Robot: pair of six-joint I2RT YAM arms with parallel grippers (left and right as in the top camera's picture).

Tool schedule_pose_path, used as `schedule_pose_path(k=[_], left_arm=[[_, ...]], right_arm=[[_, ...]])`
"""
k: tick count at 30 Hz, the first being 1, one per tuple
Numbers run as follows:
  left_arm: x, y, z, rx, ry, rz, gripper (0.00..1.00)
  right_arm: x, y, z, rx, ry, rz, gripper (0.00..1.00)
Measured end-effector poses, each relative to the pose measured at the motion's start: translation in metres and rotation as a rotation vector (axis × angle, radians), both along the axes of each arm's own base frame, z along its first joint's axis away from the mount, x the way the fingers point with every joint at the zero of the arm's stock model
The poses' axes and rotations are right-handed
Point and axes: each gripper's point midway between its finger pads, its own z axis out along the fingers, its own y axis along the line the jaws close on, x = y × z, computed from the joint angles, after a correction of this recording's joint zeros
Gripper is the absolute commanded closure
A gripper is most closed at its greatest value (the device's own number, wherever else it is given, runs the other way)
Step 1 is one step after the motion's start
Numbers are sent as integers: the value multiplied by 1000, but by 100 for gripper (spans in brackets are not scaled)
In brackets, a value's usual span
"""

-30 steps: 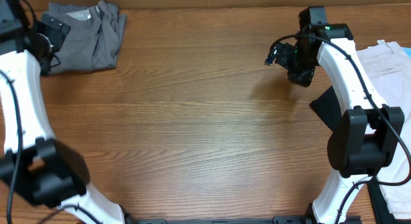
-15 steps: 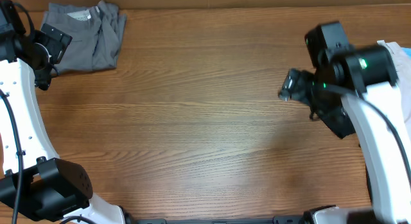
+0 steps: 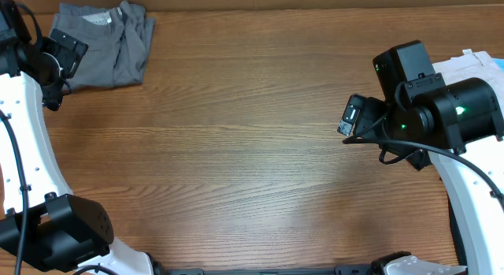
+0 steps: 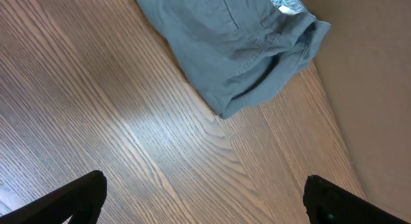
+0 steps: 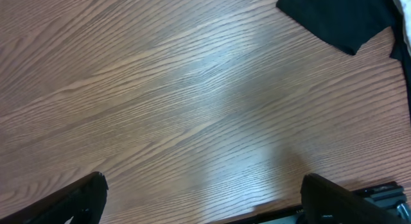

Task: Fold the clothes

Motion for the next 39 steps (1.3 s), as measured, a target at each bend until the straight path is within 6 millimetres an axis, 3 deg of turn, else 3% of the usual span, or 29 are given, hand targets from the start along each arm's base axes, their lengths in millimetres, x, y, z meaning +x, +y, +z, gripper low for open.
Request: schedule_pose_path(k=[6,11,16,20,26,31,39], left_arm=[[0,0,0,0,0,0,0],[0,0,0,0,0,0,0],[0,-1,0,-4,-1,-2,0],[0,-1,0,-6,-2,-4,0],[0,-1,0,-6,-2,-4,0],[0,-1,0,-6,-2,-4,0],[0,-1,0,-5,-2,-4,0]], right_arm=[[6,1,2,-3,-28,21,0],[40,7,26,50,-294,16,0],[24,-9,35,118,-529,-23,0],[14,-35,17,142,-714,-105,0],[-9,-52,-41,170,-892,-152,0],[-24,-61,-50,184,-1099,-168,0],[-16,-65,-77,142,-1240,-136,0]])
